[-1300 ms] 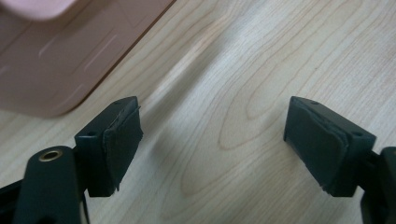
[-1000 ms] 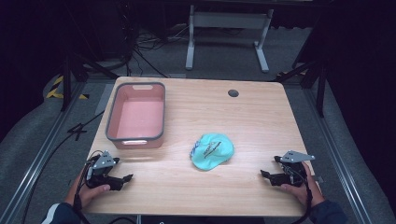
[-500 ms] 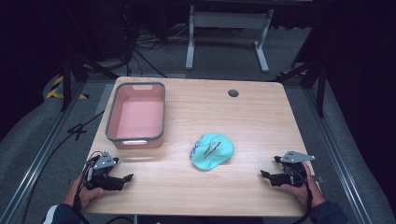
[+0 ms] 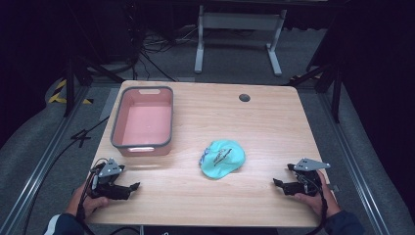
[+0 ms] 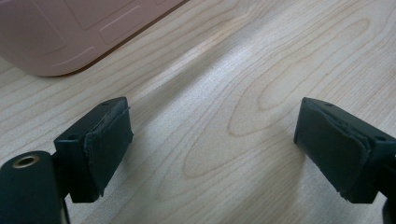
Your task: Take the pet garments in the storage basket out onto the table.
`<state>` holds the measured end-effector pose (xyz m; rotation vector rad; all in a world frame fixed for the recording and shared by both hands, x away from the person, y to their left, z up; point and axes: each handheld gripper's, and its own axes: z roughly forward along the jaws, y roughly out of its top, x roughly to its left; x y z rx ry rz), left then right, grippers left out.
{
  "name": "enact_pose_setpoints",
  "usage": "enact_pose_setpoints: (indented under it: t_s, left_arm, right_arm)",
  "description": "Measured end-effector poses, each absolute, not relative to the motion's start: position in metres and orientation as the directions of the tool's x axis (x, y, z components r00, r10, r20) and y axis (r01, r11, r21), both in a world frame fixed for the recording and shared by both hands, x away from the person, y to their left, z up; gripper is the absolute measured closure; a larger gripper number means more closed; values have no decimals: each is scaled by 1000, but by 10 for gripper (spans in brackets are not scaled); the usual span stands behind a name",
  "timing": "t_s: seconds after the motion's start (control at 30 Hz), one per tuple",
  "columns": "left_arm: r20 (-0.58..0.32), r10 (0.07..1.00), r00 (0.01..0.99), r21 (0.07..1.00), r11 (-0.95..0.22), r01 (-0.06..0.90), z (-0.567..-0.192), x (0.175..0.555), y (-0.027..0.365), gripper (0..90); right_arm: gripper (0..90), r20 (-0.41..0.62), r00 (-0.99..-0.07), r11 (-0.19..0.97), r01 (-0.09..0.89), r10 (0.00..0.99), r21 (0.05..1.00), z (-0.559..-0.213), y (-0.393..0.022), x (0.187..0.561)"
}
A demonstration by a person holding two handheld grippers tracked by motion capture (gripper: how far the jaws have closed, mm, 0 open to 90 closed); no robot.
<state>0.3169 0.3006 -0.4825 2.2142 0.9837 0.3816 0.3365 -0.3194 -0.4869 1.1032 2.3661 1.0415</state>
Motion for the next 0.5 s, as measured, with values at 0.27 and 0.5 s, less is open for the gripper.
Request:
enact_pose_setpoints:
  t_s: [0.27, 0.5]
  left_arm:
    - [-12, 743, 669, 684, -482, 548, -483, 317, 300, 111]
    - [13, 740, 672, 679, -500, 537, -482, 319, 300, 89]
  right_arm:
    - [151, 12, -648, 432, 522, 762, 735, -487, -320, 337]
    - [152, 12, -648, 432, 522, 762, 735, -487, -320, 337]
